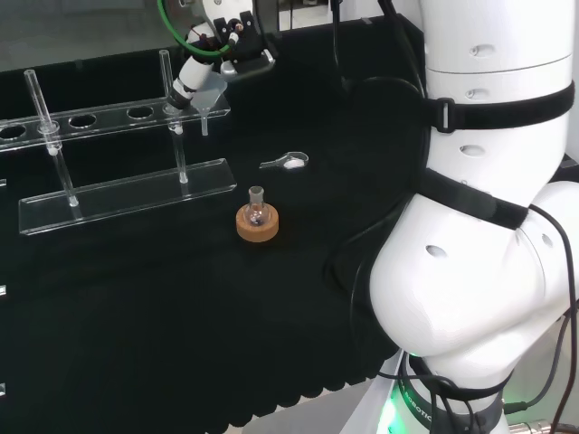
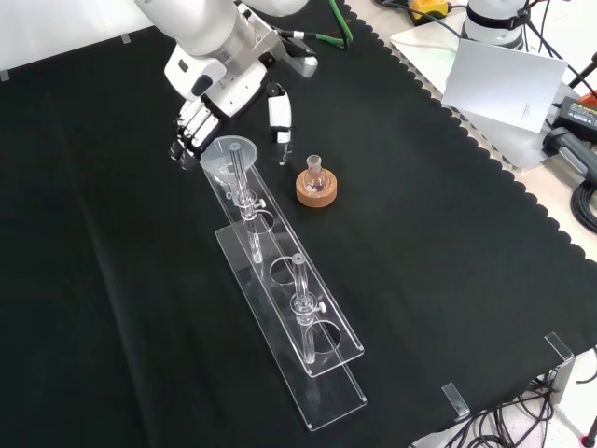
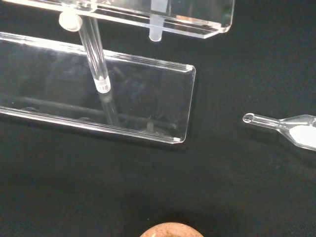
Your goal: Pick up the funnel from the transparent funnel stand.
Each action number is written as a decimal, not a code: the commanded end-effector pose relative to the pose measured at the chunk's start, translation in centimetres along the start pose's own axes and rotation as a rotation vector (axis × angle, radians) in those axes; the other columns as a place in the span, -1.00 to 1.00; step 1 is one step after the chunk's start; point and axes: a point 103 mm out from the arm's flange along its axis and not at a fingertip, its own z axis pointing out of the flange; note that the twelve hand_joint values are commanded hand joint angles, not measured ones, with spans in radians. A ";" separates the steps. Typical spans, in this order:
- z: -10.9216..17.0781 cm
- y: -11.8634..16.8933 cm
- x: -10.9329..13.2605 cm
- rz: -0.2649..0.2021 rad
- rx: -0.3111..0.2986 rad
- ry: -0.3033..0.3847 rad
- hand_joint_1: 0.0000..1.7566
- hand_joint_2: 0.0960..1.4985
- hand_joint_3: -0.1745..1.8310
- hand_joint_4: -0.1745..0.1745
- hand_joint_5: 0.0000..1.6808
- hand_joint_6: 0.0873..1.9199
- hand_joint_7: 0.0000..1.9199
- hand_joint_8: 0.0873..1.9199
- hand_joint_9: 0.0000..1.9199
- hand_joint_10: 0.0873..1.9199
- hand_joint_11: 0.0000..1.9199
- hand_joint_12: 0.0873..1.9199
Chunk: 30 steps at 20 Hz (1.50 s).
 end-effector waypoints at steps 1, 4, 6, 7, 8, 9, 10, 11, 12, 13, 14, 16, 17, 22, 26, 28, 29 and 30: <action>0.2 -0.1 -1.1 -0.007 0.005 0.001 -0.34 -0.06 -0.80 -0.19 -1.00 -1.00 -0.96 -0.93 -1.00 -0.03 -0.78 0.59; 0.3 0.3 -0.4 0.005 0.022 -0.008 -0.31 -0.06 -0.80 -0.19 -1.00 -1.00 -1.00 -0.82 -1.00 -0.02 -0.78 0.59; 0.3 0.7 0.1 0.000 0.029 -0.016 -0.29 -0.07 -0.80 -0.19 -1.00 -1.00 -1.00 -0.81 -1.00 -0.02 -0.78 0.59; 0.3 0.7 0.2 -0.003 0.027 -0.017 -0.28 -0.07 -0.80 -0.19 -1.00 -1.00 -1.00 -0.82 -1.00 -0.02 -0.78 0.59; 0.4 0.8 0.3 -0.006 0.026 -0.019 -0.28 -0.07 -0.80 -0.19 -1.00 -1.00 -1.00 -0.82 -1.00 -0.03 -0.79 0.59; 0.4 0.8 0.2 -0.007 0.025 -0.019 -0.27 -0.07 -0.80 -0.19 -1.00 -1.00 -1.00 -0.83 -1.00 -0.03 -0.79 0.59; 0.4 0.8 0.2 -0.007 0.025 -0.019 -0.26 -0.07 -0.80 -0.19 -1.00 -1.00 -1.00 -0.83 -1.00 -0.03 -0.79 0.59; 0.4 0.8 0.2 -0.007 0.025 -0.019 -0.26 -0.07 -0.80 -0.19 -1.00 -1.00 -1.00 -0.83 -1.00 -0.03 -0.79 0.59; 0.5 0.8 0.2 -0.006 0.026 -0.016 -0.26 -0.07 -0.80 -0.19 -1.00 -1.00 -1.00 -0.83 -1.00 -0.03 -0.79 0.59; 0.6 0.9 0.2 -0.006 0.025 -0.014 -0.26 -0.07 -0.80 -0.19 -1.00 -1.00 -1.00 -0.83 -1.00 -0.03 -0.79 0.59; 0.6 0.9 0.2 -0.007 0.026 -0.010 -0.25 -0.07 -0.80 -0.19 -1.00 -1.00 -1.00 -0.82 -1.00 -0.03 -0.79 0.59; 0.7 0.9 0.1 -0.007 0.027 -0.009 -0.25 -0.07 -0.80 -0.21 -1.00 -1.00 -1.00 -0.76 -0.98 -0.02 -0.80 0.59; 0.7 1.0 0.1 -0.008 0.025 -0.008 -0.25 -0.07 -0.80 -0.22 -1.00 -1.00 -1.00 -0.72 -0.96 -0.03 -0.80 0.60; 0.8 1.0 -0.6 -0.022 0.015 -0.009 -0.25 -0.06 -0.80 -0.27 -1.00 -1.00 -1.00 -0.48 -0.84 -0.08 -0.81 0.61; 0.9 1.0 -1.1 -0.019 0.014 -0.004 -0.24 -0.05 -0.80 -0.31 -0.99 -1.00 -1.00 -0.33 -0.78 -0.11 -0.81 0.60; 0.9 1.1 -0.8 -0.013 0.018 -0.019 -0.24 -0.05 -0.80 -0.31 -0.98 -1.00 -1.00 -0.28 -0.76 -0.13 -0.81 0.60; 0.9 1.2 -0.5 -0.012 0.021 -0.023 -0.24 -0.05 -0.80 -0.32 -0.96 -1.00 -1.00 -0.27 -0.75 -0.13 -0.81 0.59; 1.0 1.2 -0.8 -0.017 0.018 -0.013 -0.24 -0.05 -0.80 -0.33 -0.95 -1.00 -1.00 -0.26 -0.74 -0.14 -0.81 0.59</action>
